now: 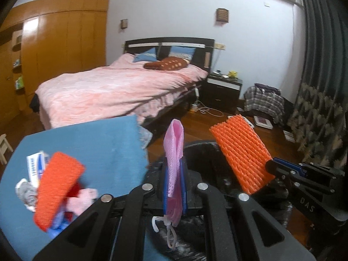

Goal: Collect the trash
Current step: 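Carry both items over the bin and open both tools to drop them, then grasp the grey sock with the left tool while the right tool grasps another orange foam net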

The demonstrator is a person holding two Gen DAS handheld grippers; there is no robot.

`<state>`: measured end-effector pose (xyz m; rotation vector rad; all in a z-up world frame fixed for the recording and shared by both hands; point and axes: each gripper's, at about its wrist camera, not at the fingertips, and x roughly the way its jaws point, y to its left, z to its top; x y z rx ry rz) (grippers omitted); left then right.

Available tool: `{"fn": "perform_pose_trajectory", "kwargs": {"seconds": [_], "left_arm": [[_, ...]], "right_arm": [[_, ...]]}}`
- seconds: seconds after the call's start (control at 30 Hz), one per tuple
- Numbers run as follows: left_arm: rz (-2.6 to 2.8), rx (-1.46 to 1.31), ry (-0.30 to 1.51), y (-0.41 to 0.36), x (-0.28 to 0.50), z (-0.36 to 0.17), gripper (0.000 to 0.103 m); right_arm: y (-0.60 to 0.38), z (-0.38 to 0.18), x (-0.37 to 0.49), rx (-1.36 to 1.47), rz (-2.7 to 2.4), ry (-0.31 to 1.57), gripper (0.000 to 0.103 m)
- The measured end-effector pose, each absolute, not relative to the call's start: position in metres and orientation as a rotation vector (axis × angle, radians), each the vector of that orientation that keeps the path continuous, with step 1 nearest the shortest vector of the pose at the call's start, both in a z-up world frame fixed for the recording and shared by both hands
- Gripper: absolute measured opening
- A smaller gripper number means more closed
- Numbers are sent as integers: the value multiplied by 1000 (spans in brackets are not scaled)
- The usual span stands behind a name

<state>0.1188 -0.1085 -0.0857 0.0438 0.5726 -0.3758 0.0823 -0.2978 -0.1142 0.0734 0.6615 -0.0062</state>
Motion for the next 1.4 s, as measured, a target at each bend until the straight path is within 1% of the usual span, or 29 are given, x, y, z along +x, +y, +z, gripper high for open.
{"fn": "perform_pose_trajectory", "kwargs": {"seconds": [0.27, 0.37, 0.4, 0.43, 0.47, 0.5, 0.53, 0.57, 0.6, 0.63, 0.67, 0.7, 0.73, 0.77, 0.8, 0.83, 0.87, 0.93, 1.03, 1.2, 1.4], "left_arm": [[-445, 53, 596, -150, 132, -93, 10], [-468, 56, 609, -160, 133, -97, 12], [-471, 57, 612, -162, 133, -99, 16], [-480, 56, 620, -163, 134, -101, 22], [-482, 54, 627, -164, 134, -102, 25], [-480, 52, 630, -165, 135, -102, 33], [-480, 46, 633, -163, 135, -103, 37], [-479, 43, 633, -162, 135, -104, 38], [-474, 44, 632, -161, 136, -104, 42], [-464, 43, 629, -157, 135, -103, 44], [-459, 39, 627, -155, 134, -102, 49], [-450, 35, 621, -149, 133, -100, 54], [-441, 36, 617, -146, 133, -99, 60], [-428, 38, 613, -142, 132, -98, 64], [-411, 40, 605, -135, 131, -96, 71], [-398, 40, 596, -127, 130, -94, 74], [-385, 39, 588, -120, 128, -92, 75], [-344, 34, 574, -102, 126, -88, 81], [-291, 19, 559, -76, 125, -83, 83], [-187, 7, 538, -31, 119, -79, 86], [-58, 4, 537, 23, 109, -86, 86]], "right_arm": [[-336, -127, 73, 91, -91, 682, 10], [-343, -131, 71, 98, -111, 689, 11], [-345, -132, 70, 100, -118, 691, 13], [-348, -133, 69, 103, -125, 693, 14], [-350, -133, 68, 107, -129, 695, 14], [-351, -134, 68, 112, -134, 696, 14], [-353, -135, 67, 115, -140, 697, 17], [-353, -135, 67, 117, -144, 698, 19], [-354, -135, 68, 121, -146, 698, 24], [-352, -134, 68, 123, -150, 698, 32], [-352, -134, 68, 124, -153, 695, 36], [-351, -134, 67, 125, -155, 691, 46], [-350, -132, 66, 125, -156, 687, 57], [-349, -132, 66, 125, -156, 683, 64], [-346, -131, 66, 122, -157, 677, 80], [-344, -130, 65, 121, -162, 672, 90], [-342, -128, 65, 122, -165, 663, 91], [-335, -124, 65, 124, -145, 642, 92], [-321, -119, 70, 126, -108, 634, 96], [-287, -114, 84, 124, -33, 624, 96], [-233, -111, 106, 90, 74, 621, 96]]}}
